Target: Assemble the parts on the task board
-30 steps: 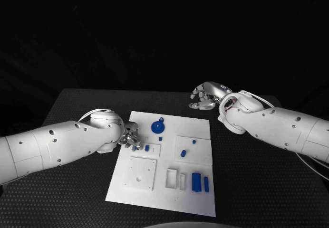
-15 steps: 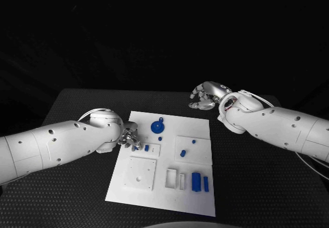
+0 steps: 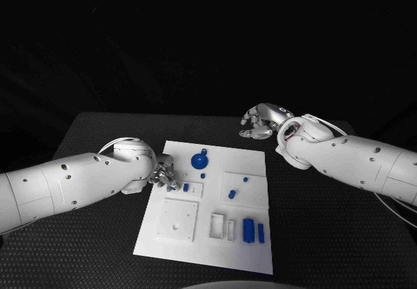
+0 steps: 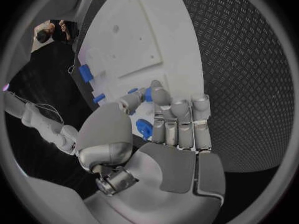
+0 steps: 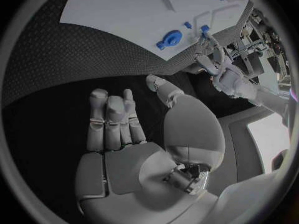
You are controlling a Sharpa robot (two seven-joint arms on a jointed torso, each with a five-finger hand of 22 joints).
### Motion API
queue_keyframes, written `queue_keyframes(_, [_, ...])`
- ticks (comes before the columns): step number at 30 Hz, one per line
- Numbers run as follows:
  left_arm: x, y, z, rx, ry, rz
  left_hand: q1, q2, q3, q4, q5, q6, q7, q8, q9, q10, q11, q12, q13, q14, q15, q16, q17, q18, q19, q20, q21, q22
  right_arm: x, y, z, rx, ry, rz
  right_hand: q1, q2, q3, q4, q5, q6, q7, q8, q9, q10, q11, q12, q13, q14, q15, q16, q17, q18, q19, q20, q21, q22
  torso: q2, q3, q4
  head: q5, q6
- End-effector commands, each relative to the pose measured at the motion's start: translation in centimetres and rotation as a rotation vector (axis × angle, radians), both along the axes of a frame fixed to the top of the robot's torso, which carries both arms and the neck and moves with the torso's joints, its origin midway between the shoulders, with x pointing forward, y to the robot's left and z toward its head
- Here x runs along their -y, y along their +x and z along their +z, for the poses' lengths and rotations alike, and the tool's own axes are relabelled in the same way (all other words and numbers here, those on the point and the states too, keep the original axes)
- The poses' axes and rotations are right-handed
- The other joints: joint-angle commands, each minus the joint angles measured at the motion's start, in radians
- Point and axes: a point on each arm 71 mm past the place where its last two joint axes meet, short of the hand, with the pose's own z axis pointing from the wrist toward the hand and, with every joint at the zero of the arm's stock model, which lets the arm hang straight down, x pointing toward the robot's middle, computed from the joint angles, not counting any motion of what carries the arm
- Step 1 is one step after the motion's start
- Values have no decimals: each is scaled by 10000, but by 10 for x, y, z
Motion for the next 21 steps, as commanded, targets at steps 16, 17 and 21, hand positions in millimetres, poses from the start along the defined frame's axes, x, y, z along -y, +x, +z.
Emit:
queue_keyframes(16, [-5,-2,-11,2,389,235,-449,-502,-129,601,-19,-1,-4,37,84,-28,-111,-15,29,-21,-139,-42,17,57,44,-1309,-37,58,-2,0,-1,-50,-109,86,-98,-3,-38,22,60,13,63,-36,-12,-43,18,40,-11,32,57,-42,-14,438,57,-46,-55,14,3,4,-7,6,16])
queue_keyframes(17, [-5,-2,-11,-2,390,229,-502,-513,-150,655,-19,0,-7,40,90,-29,-114,-13,30,-19,-143,-40,19,58,45,-1310,-38,57,-2,0,-1,-48,-108,89,-97,-4,-38,21,61,13,63,-37,-12,-44,18,40,-11,32,57,-42,-14,438,57,-46,-55,14,3,4,-7,6,16])
queue_keyframes(21, [-5,-3,-12,-94,465,192,-617,-524,-196,770,-19,-1,-14,43,102,-28,-121,-8,34,-19,-152,-38,21,64,43,-1314,-39,58,-2,0,-1,-49,-106,98,-94,-3,-37,20,63,12,63,-37,-12,-43,18,40,-12,32,57,-42,-14,438,57,-47,-55,14,0,6,-13,1,16])
